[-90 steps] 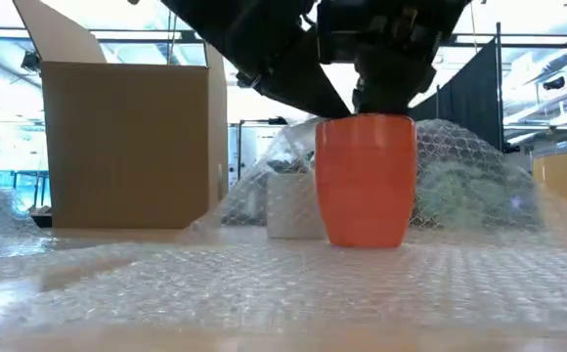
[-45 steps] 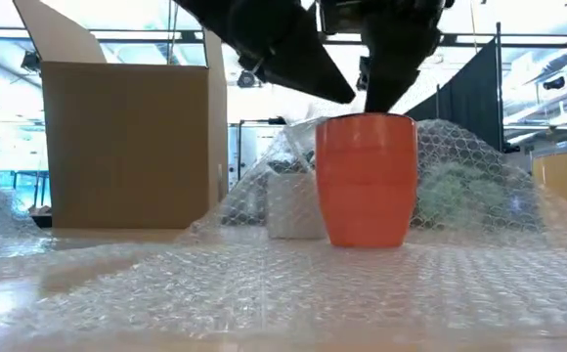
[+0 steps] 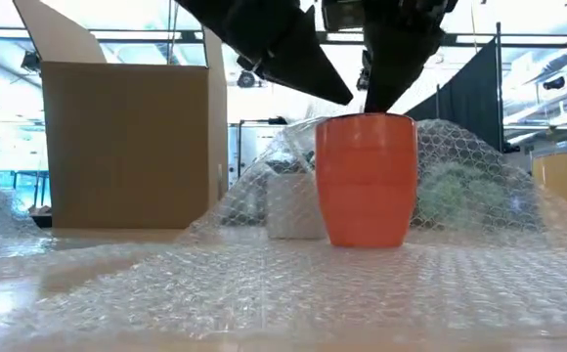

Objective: Wrap mug
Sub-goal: Wrap the orange mug with the transparent bubble wrap

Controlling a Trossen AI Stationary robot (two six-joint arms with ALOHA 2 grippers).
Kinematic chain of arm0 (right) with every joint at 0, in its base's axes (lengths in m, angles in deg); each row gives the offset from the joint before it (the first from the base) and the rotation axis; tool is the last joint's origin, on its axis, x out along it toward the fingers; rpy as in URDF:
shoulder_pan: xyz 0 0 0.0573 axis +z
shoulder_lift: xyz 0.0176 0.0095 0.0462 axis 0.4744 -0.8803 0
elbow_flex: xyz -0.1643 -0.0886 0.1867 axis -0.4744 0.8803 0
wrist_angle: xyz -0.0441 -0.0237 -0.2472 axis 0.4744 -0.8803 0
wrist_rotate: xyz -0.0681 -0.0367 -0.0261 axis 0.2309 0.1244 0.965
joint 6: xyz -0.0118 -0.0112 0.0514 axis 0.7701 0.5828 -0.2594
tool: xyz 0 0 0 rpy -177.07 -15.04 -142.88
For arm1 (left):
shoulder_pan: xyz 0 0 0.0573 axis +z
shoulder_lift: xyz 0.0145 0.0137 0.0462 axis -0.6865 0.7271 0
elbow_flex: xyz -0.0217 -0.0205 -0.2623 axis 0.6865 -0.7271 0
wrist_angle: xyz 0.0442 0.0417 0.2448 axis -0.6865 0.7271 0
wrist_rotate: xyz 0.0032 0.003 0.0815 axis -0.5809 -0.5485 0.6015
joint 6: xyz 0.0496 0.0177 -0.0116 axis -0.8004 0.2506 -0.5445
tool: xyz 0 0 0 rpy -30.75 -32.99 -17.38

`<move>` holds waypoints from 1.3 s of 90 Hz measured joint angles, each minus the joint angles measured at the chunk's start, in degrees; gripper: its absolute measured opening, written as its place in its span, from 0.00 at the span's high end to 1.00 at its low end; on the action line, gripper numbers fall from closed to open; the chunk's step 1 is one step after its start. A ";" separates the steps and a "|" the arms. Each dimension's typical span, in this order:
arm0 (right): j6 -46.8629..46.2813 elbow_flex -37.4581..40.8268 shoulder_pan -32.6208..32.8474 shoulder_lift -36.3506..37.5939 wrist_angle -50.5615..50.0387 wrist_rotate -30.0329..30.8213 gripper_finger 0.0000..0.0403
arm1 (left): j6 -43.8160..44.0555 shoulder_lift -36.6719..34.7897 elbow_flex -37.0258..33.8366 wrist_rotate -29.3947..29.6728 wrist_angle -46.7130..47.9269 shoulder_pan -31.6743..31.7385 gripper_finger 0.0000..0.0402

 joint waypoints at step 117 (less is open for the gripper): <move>-0.31 3.43 3.75 0.55 10.38 3.88 0.91 | 1.77 -3.08 -4.51 -0.65 -8.77 -1.73 0.82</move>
